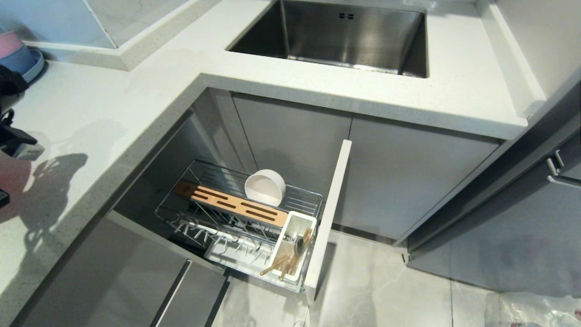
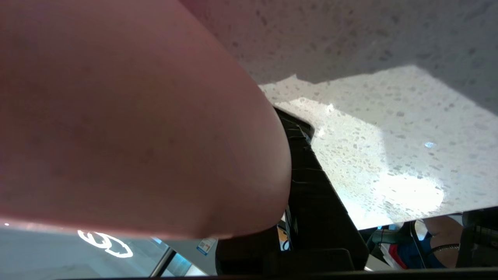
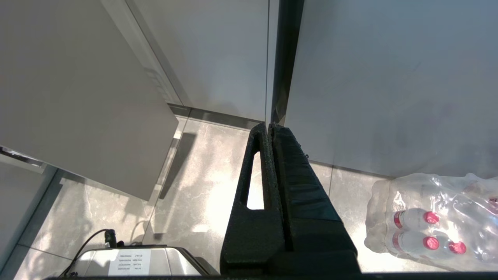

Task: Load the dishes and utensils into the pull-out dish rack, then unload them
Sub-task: Take the plate out of the cupboard, then take the bowl out of the cupboard

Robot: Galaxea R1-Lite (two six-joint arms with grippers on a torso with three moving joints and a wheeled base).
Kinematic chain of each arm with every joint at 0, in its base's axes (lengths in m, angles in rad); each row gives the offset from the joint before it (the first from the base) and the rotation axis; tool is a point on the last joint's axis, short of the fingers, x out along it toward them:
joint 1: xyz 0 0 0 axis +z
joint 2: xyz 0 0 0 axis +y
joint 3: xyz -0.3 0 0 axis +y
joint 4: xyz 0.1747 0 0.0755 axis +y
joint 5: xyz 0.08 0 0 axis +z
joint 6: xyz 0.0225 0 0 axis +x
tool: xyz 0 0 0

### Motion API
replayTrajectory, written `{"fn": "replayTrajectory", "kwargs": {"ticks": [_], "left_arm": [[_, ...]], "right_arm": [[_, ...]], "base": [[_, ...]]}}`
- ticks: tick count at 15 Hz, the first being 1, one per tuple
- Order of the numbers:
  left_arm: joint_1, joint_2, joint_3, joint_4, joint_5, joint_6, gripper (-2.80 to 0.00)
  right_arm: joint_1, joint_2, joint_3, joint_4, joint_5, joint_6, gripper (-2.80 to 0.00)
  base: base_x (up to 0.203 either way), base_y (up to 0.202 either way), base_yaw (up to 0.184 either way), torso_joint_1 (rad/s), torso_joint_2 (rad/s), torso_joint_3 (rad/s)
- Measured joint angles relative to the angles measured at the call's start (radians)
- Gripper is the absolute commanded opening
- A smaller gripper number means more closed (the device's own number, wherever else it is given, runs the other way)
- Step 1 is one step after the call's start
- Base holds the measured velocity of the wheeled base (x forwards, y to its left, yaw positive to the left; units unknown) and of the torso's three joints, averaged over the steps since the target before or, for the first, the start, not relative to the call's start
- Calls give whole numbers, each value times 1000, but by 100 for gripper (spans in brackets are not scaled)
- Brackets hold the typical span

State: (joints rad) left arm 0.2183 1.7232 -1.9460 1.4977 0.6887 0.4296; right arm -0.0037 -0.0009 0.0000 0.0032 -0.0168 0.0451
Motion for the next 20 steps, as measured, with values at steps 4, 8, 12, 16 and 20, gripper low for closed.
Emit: {"fn": "replayTrajectory", "kwargs": {"ticks": [4, 8, 12, 16, 20], "left_arm": [[-9, 17, 9, -2, 24, -13, -280], [-13, 31, 20, -1, 22, -13, -280], [-13, 32, 22, -1, 20, -14, 0], [-13, 32, 19, -28, 15, -17, 0], [-15, 8, 18, -44, 13, -24, 0]], "right_arm": [[-1, 0, 0, 0, 0, 0, -280], [0, 0, 0, 0, 0, 0, -280], [0, 0, 0, 0, 0, 0, -280], [0, 0, 0, 0, 0, 0, -280], [-1, 0, 0, 0, 0, -1, -280]], "base": [[0, 0, 0, 0, 0, 0], [0, 0, 0, 0, 0, 0], [0, 0, 0, 0, 0, 0], [0, 0, 0, 0, 0, 0], [0, 0, 0, 0, 0, 0]]}}
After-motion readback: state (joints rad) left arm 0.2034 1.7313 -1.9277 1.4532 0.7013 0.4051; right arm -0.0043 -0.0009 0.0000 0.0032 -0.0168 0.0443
